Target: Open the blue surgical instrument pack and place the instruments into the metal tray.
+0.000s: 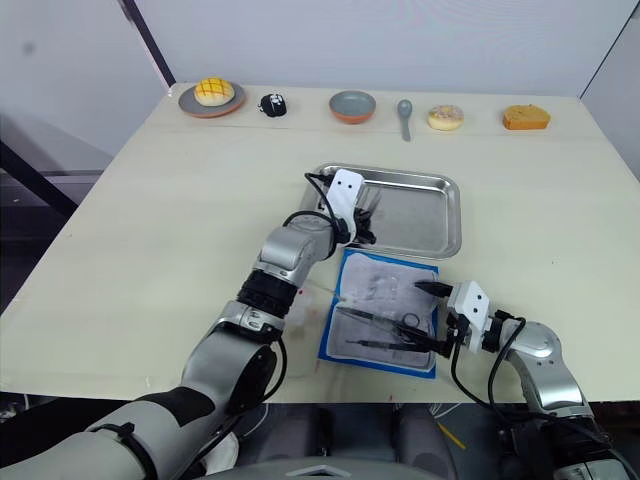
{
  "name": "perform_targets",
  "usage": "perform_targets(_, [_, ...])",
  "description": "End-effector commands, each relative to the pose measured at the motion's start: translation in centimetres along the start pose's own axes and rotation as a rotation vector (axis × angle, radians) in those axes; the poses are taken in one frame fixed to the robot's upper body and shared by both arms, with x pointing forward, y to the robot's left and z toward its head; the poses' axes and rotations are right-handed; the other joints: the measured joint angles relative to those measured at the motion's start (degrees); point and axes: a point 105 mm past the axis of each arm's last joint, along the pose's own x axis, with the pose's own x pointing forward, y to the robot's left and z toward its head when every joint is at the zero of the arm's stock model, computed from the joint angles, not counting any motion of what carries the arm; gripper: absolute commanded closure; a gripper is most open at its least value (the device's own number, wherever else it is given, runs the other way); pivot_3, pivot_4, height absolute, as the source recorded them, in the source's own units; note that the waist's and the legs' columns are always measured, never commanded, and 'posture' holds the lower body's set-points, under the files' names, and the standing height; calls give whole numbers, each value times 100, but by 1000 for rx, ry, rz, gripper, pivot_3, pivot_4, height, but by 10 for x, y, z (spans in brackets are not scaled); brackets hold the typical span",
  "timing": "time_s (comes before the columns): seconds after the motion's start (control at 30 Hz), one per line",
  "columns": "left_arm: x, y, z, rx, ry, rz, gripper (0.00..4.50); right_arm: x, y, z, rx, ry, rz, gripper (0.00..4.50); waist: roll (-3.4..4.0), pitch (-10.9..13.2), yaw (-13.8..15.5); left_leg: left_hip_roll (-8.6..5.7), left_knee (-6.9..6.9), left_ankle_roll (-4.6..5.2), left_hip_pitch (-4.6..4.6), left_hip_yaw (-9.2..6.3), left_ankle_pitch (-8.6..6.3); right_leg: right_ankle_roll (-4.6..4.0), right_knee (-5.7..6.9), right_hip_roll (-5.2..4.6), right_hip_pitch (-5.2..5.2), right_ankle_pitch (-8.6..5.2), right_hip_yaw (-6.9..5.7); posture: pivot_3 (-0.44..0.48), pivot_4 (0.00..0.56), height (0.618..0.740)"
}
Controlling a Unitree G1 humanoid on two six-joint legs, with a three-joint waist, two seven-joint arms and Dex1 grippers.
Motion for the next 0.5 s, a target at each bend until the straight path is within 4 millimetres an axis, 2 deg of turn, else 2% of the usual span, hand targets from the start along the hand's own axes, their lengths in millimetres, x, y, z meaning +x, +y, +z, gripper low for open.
perform_targets(0.03, [-1,-4,12,-9,-31,-16,4383,-5,13,-31,102,107,10,0,0,0,0,0,0,0,0,0,0,0,0,0,0,0,0,0,150,732])
perform_targets(0.07, [-2,-4,13,-9,-32,-14,3841,-5,14,-31,103,107,10,0,0,0,0,0,0,0,0,0,0,0,0,0,0,0,0,0,150,732])
perform_targets(0.1, [-2,-4,13,-9,-32,-14,3674,-5,14,-31,103,108,11,0,0,0,0,0,0,0,0,0,0,0,0,0,0,0,0,0,150,732])
perform_targets(0.17, [-2,-4,13,-6,-34,-10,3025,-5,14,-31,103,107,10,0,0,0,0,0,0,0,0,0,0,0,0,0,0,0,0,0,150,732])
perform_targets(0.23, [-2,-3,14,-3,-36,-4,2153,-5,13,-31,103,107,10,0,0,0,1,0,0,0,0,0,0,0,0,0,0,0,0,0,150,732])
perform_targets(0.5, [-9,-7,33,23,-112,-23,2153,-6,13,-32,101,109,9,0,0,0,1,0,0,0,0,-1,0,0,0,0,0,0,0,0,150,732])
